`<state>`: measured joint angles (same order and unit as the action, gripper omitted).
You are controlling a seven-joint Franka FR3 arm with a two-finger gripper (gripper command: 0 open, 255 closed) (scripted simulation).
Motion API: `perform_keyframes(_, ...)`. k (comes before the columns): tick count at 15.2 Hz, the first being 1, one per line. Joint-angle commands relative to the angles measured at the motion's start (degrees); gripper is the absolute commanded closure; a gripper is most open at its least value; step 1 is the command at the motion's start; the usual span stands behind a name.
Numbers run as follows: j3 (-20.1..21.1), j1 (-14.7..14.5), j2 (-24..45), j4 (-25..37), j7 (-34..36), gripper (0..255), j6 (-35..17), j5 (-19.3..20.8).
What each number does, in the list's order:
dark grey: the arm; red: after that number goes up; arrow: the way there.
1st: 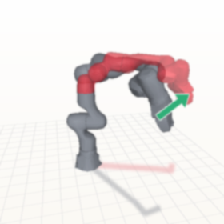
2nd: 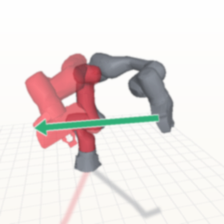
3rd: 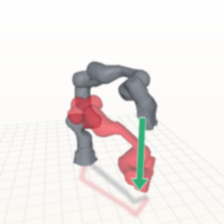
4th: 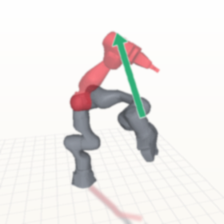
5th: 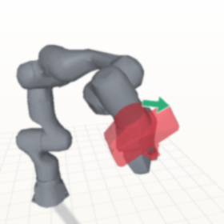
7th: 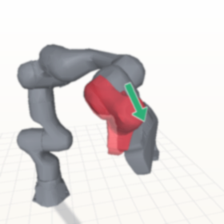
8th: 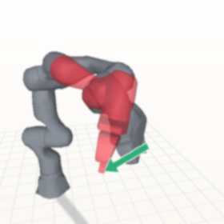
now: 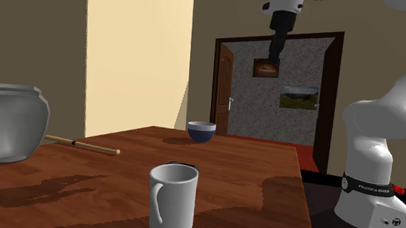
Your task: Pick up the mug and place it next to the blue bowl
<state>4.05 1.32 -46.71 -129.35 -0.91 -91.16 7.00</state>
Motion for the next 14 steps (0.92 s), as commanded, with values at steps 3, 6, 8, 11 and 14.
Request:
perform_keyframes(3,1.6,-0.4,1.4,-1.3,2.4,0,-2.0,-1.5)
perform_keyframes(6,4.0,-1.1,4.0,-2.8,6.0,0,-5.2,-3.7)
perform_keyframes(8,5.6,-1.5,6.0,-3.4,8.3,0,-7.3,-5.1)
perform_keyframes(11,8.0,-2.0,9.5,-3.9,11.8,0,-10.7,-7.0)
perform_keyframes(14,10.5,-2.5,13.6,-3.8,15.1,0,-14.1,-8.7)
